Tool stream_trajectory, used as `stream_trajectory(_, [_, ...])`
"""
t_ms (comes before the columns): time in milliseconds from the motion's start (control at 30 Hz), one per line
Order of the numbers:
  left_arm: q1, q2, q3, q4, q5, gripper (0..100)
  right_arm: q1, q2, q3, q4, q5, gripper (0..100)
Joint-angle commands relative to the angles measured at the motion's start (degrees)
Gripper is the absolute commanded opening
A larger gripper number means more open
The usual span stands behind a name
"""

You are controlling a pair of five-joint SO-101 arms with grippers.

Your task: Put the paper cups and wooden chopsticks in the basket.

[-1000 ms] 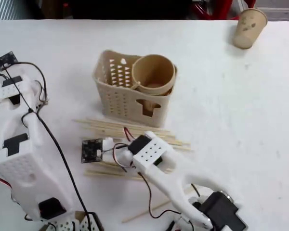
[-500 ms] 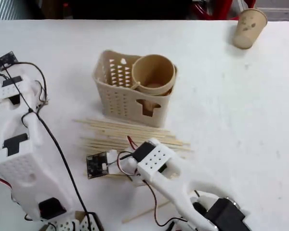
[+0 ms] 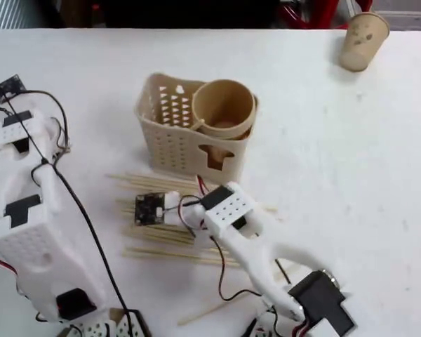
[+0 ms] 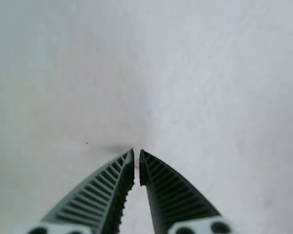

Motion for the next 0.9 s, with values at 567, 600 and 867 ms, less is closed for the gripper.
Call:
stream_trajectory(567, [0.9, -0.1, -1.2, -0.9, 0.6, 5, 1.3, 0.3, -6.2, -2.4, -5.9, 17.3])
stream_trajectory(600, [0.9, -0.1, -1.2, -0.9, 0.6, 5, 1.1, 0.3, -6.2, -2.4, -5.9, 17.3])
stream_trajectory(867, [0.9, -0.1, -1.2, -0.9, 0.6, 5, 1.1, 8.1, -6.7, -5.2, -5.6, 16.1])
